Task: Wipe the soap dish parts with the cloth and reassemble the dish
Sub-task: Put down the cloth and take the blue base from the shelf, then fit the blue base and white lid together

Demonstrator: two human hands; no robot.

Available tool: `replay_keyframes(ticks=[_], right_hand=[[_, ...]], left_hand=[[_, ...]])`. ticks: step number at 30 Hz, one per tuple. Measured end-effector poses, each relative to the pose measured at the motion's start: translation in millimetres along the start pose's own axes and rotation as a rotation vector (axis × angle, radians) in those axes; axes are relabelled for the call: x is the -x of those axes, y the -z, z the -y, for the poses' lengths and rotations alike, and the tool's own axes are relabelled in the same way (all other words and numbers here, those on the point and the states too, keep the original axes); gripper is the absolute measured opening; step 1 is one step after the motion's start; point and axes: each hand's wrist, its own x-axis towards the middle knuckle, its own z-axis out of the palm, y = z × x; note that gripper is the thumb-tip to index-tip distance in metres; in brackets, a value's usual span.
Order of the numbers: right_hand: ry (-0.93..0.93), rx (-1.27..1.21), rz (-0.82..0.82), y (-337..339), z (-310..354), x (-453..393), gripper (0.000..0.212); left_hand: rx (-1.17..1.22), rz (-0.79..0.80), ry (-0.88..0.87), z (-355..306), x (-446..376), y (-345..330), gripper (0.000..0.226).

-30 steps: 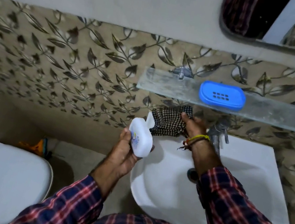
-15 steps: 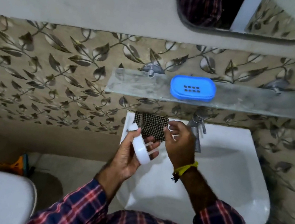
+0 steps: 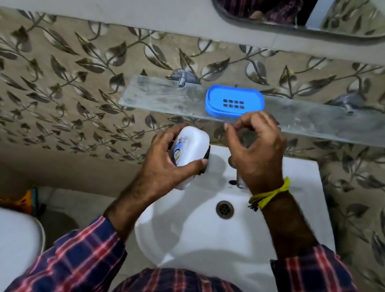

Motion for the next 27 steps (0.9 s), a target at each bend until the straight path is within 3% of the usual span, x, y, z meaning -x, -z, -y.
replay_keyframes(ticks=[2,4,8,13,19,22,27], right_hand=[[-0.004,-0.011,0.035,8,-8,-15,0.016],[-0.089,-0.020,0.136,16,-23,-32,0.043],[-0.234,0.029,0.465,29,-57,-68,0.097],[-0.200,0.022,0.725,21,-80,-95,0.104],[-0.157,-0.086,0.690,17,-91,-91,0.096],[-0.191,-0.146,0.598,19,-86,-85,0.089],[-0.292,-0.636,0.316,46,-48,-67,0.077]], left_hand=[[-0.058,-0.020,-0.058,-14,2,4,0.091],[-0.039,-0.025,-0.092,-25,3,9,0.100],[-0.051,-0.081,-0.156,-42,1,20,0.091],[-0.077,-0.125,-0.207,-53,-8,36,0.090],[-0.076,-0.147,-0.229,-64,-21,40,0.088],[-0.080,-0.146,-0.257,-69,-26,39,0.085],[-0.021,-0.108,-0.278,-76,-30,36,0.084]])
